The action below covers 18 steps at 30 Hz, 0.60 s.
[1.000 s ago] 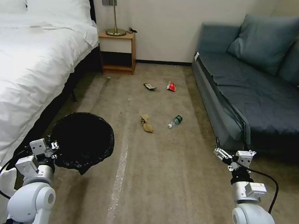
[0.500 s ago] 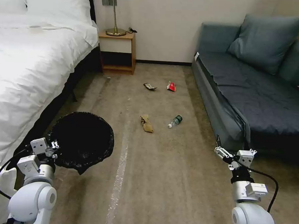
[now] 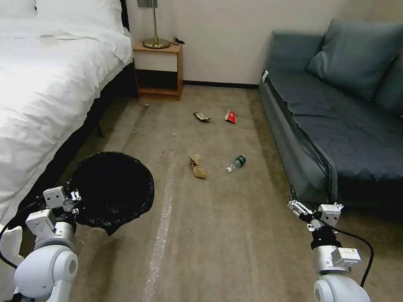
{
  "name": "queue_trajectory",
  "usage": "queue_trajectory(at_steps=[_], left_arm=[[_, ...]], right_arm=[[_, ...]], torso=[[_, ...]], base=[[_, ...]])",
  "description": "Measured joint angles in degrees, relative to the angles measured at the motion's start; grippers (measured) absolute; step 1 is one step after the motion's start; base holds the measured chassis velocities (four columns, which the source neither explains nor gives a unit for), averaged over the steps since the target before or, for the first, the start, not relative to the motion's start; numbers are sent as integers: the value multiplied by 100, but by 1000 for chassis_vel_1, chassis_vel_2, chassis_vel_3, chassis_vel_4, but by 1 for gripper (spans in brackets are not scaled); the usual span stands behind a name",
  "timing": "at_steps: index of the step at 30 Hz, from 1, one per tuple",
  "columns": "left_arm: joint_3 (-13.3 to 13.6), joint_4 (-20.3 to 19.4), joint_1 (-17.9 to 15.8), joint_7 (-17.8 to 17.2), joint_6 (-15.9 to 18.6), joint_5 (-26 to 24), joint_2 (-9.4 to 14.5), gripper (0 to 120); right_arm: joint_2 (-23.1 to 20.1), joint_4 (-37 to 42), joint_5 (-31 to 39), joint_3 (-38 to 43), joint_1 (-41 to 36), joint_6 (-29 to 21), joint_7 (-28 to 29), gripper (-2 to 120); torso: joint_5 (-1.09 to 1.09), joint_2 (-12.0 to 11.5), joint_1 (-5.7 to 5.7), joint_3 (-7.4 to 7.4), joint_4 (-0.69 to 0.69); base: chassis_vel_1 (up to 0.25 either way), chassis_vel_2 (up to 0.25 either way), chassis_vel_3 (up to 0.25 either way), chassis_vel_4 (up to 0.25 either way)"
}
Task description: Pick up the trash bin, then pick up the garbage on the floor and place it into the trash bin.
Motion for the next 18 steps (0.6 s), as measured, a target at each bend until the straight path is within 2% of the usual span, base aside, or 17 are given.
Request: queue_trajectory(at_steps=[18], left_arm=[[-21, 16, 61, 104, -72, 38, -54, 4]], right_arm=[[89, -142, -26, 24, -31, 59, -47, 100]], torso=[[-1, 0, -1, 0, 0]], base=[[0, 0, 0, 0]])
